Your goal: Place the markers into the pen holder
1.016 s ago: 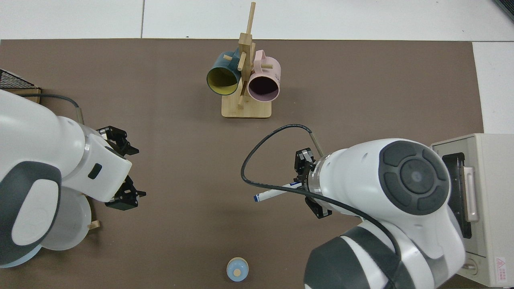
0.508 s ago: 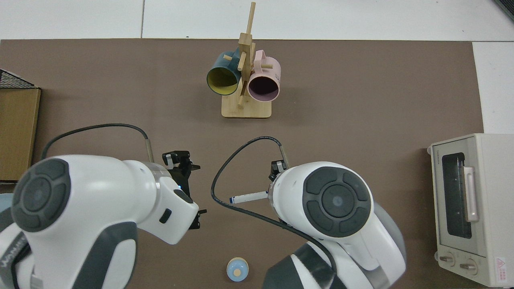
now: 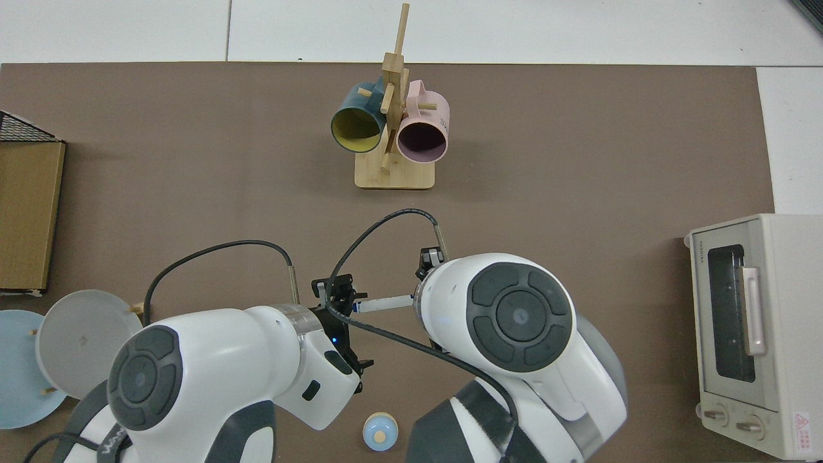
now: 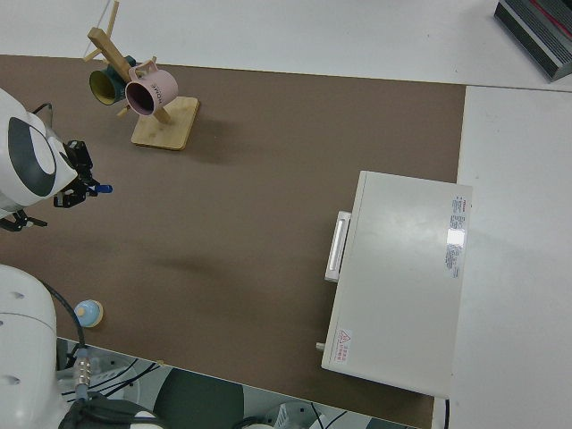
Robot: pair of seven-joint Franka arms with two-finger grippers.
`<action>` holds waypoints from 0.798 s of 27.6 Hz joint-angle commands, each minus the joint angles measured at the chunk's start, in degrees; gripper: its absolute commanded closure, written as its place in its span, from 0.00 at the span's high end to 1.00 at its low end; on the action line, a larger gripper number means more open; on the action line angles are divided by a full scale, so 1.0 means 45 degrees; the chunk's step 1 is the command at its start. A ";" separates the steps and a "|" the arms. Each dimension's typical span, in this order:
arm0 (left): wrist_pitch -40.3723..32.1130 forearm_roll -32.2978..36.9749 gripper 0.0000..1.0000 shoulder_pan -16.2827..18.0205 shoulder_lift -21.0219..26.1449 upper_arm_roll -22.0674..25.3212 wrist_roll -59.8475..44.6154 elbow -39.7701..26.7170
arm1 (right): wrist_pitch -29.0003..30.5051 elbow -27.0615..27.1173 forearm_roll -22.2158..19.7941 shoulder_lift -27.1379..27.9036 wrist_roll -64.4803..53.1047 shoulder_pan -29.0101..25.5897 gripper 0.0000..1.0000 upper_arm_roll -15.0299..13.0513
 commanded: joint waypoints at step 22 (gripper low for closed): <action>0.0463 -0.0394 0.00 -0.0118 -0.0042 -0.0372 -0.0036 0.0231 | 0.0033 0.0174 -0.0229 0.0151 0.0051 -0.0077 0.00 0.0120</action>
